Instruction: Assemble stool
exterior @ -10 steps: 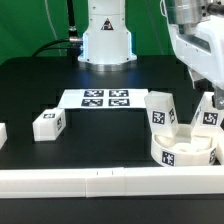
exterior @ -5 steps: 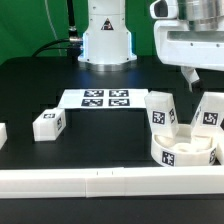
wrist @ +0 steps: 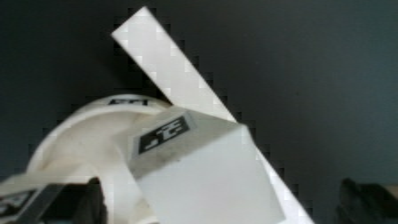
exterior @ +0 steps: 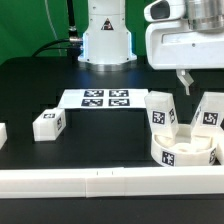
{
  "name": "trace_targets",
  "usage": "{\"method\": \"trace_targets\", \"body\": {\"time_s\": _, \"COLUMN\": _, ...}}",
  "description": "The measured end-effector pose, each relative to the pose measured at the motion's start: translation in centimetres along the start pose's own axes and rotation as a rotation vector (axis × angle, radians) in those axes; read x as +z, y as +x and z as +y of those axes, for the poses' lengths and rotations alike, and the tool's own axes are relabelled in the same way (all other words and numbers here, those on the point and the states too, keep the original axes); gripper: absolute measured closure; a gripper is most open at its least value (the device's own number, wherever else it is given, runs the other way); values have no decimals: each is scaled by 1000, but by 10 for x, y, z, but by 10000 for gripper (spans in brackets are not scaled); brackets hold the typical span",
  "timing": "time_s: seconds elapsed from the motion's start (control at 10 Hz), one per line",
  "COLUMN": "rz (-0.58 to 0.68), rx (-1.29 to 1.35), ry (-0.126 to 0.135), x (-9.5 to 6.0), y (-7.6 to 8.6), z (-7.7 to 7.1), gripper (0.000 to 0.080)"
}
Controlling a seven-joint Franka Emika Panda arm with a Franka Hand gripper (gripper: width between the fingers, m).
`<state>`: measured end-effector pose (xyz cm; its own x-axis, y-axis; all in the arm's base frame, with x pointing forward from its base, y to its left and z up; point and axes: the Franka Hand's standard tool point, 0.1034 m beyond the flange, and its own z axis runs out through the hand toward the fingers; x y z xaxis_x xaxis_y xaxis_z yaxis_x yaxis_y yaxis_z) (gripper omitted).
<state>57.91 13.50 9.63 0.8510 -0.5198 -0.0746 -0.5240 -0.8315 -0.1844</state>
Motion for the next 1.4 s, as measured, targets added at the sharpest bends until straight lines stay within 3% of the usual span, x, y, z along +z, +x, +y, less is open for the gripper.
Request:
{"method": "trace_targets", "body": {"time_s": 0.3, "rz": -3, "rx": -418, "ry": -7, "x": 2, "y": -1, "z": 0, "gripper": 150}}
{"method": "trace_targets", "body": {"time_s": 0.6, "rz": -20, "rx": -667, "ry": -14, "x": 5, "y": 0, "z": 4, "gripper": 150}}
{"method": "trace_targets", "body": {"time_s": 1.0, "rz": -36, "rx": -1010, "ry": -60, "x": 7, "y": 0, "z": 11, "gripper": 150}}
{"method": "trace_targets", "body": {"time_s": 1.1, "rz": -44, "rx": -1074, "ry": -60, "x": 11, "y": -1, "z": 12, "gripper": 150}}
{"method": "trace_targets", "body": {"time_s": 1.4, "rz": -101, "rx": -1449, "ry": -109, "x": 21, "y": 3, "z": 9, "gripper": 150}}
